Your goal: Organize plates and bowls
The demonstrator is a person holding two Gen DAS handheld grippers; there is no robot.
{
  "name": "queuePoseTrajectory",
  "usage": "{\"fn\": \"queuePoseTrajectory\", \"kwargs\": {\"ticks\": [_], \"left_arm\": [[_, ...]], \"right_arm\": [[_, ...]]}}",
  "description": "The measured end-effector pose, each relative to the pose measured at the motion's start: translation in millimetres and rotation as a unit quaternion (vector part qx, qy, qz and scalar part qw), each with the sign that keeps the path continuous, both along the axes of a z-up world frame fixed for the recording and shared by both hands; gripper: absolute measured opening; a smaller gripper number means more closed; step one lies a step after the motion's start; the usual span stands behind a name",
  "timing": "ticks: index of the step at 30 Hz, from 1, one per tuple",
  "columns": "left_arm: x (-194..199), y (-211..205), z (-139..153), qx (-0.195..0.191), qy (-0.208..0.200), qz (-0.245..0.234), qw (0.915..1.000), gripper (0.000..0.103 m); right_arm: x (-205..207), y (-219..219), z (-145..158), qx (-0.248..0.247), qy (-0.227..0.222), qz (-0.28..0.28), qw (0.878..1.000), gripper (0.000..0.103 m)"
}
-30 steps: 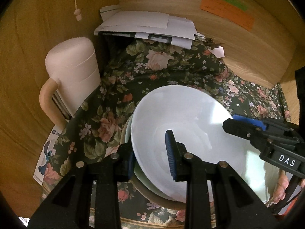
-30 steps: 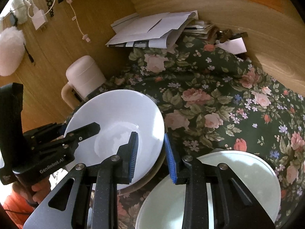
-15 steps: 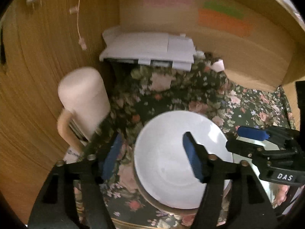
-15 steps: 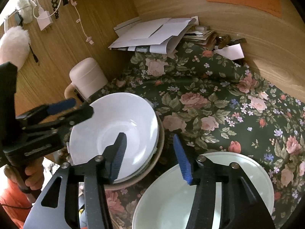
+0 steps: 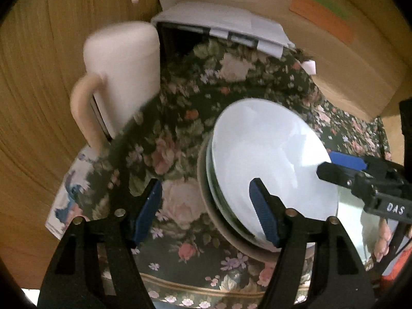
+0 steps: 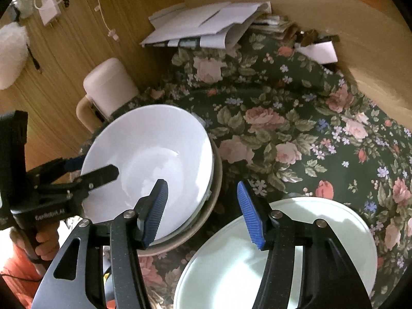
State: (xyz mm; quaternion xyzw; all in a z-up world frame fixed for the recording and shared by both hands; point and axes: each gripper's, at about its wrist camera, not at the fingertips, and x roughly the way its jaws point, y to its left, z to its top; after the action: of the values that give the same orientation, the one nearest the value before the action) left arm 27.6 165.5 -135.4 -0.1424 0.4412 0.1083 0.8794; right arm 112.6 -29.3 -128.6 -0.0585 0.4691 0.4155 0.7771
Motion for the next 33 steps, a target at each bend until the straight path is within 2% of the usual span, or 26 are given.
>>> {"fn": "queuePoseTrajectory", "kwargs": {"ticks": [5, 8, 11, 14, 17, 20, 24, 33], "left_arm": [[1.7, 7.1, -8.6, -0.049, 0.001, -0.008, 0.9988, 0.070], [5.9, 6.8, -17.3, -0.066, 0.012, -0.012, 0.9977, 0.070], [6.5, 8.0, -20.3, -0.083, 0.008, -0.015, 0.9964, 0.064], [7.1, 3.3, -18.8, -0.077, 0.000, -0.022, 0.9968, 0.055], [8.2, -2.1, -16.6, -0.070, -0.004, -0.030, 0.9971, 0.046], [9.0, -8.0, -15.0, -0.052, -0.006, -0.030, 0.9982, 0.046], [9.8, -9.2, -14.1, -0.046, -0.002, -0.026, 0.9986, 0.046], [8.7, -9.5, -6.2, -0.054, -0.002, -0.010, 0.9985, 0.046]], "right_arm": [[4.5, 10.2, -10.8, -0.015, 0.017, 0.005, 1.000, 0.053], [6.9, 16.4, -16.2, -0.021, 0.023, 0.008, 0.999, 0.053], [6.3, 23.7, -18.6, -0.028, 0.018, 0.016, 0.999, 0.046], [5.8, 32.9, -22.0, -0.038, 0.021, 0.031, 0.999, 0.038], [4.6, 38.2, -25.2, -0.050, 0.016, 0.032, 0.998, 0.038], [5.2, 38.3, -25.4, -0.050, 0.022, 0.027, 0.998, 0.038], [4.1, 37.5, -23.5, -0.050, 0.016, 0.024, 0.998, 0.035], [5.6, 24.6, -15.1, -0.023, 0.030, 0.008, 0.999, 0.035]]}}
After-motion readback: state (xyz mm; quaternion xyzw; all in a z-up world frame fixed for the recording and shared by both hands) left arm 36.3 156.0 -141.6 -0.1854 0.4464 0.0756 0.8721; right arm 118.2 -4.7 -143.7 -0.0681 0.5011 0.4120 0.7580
